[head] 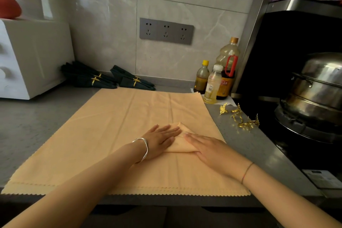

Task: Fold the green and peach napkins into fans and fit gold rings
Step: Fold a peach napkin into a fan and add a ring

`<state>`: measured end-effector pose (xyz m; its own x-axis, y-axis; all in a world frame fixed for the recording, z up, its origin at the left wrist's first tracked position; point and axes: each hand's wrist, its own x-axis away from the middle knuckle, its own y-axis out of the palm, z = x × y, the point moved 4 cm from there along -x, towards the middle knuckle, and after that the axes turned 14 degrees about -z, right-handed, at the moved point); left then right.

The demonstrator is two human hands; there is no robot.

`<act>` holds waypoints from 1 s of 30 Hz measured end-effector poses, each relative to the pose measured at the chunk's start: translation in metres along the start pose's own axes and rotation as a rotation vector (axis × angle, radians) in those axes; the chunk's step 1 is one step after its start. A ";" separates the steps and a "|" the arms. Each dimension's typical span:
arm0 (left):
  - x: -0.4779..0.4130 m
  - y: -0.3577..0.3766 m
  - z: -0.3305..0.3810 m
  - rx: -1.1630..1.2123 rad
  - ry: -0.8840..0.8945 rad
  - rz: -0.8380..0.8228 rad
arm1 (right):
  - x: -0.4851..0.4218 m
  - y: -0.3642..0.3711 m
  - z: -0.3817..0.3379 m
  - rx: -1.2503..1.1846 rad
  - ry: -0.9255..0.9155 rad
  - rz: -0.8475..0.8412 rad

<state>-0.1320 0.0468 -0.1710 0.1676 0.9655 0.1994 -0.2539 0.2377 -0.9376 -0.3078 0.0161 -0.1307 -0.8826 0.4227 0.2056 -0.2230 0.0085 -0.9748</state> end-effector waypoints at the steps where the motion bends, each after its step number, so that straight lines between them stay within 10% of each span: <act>1: 0.000 0.000 0.000 -0.001 -0.001 0.000 | -0.004 0.000 0.000 0.013 0.005 0.006; 9: 0.007 -0.006 0.002 0.145 -0.006 0.048 | -0.017 0.005 0.007 -0.056 0.017 0.085; 16: 0.075 -0.060 0.033 0.028 0.210 0.667 | -0.019 -0.032 0.030 -1.269 -0.040 0.122; 23: 0.066 -0.018 0.024 -0.300 0.093 0.146 | -0.035 0.001 0.021 -1.585 0.061 -0.479; 30: 0.052 0.004 0.015 -0.143 0.026 -0.060 | -0.037 0.005 0.025 -1.502 0.109 -0.544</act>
<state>-0.1383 0.0995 -0.1597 0.2034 0.9464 0.2510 -0.1050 0.2760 -0.9554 -0.2870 -0.0225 -0.1410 -0.7907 0.1311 0.5980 0.1622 0.9868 -0.0019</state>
